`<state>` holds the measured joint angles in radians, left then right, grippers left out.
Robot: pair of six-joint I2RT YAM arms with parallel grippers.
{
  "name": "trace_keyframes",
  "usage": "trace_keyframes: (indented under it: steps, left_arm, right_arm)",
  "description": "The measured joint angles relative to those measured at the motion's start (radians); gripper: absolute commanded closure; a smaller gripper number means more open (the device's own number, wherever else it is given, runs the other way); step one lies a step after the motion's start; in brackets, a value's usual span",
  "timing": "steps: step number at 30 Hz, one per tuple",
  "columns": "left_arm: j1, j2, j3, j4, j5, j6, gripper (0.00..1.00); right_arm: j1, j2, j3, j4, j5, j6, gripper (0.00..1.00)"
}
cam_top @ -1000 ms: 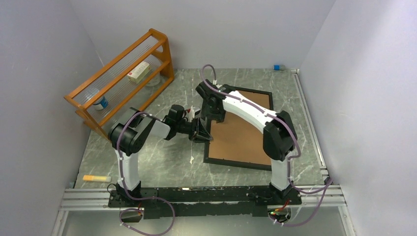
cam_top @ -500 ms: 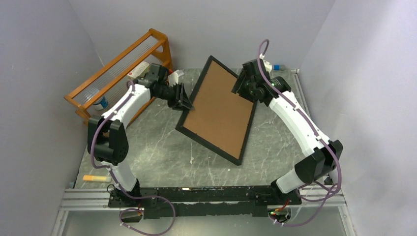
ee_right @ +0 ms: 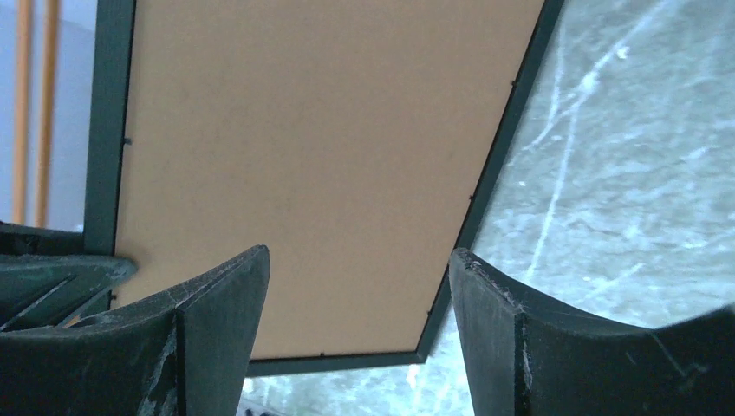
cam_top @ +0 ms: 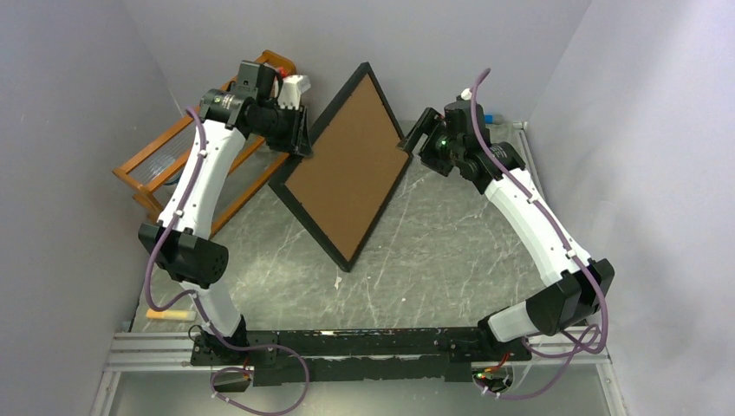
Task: Put the photo into the frame
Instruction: Turn over the photo frame at the center of the board.
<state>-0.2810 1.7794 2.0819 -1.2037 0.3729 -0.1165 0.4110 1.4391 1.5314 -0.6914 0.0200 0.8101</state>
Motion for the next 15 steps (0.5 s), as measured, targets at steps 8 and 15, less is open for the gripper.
trace_keyframes:
  steps: [8, 15]
  left_arm:
    - [-0.050, -0.015, 0.056, 0.003, -0.151, 0.072, 0.97]
    - [-0.245, -0.028, 0.096, 0.036, -0.296, 0.109, 0.94]
  right_arm:
    - [-0.011, -0.002, -0.004, 0.105, -0.106, 0.094, 0.22]
    - [-0.021, 0.043, 0.020, 0.171, -0.220, 0.175, 0.10]
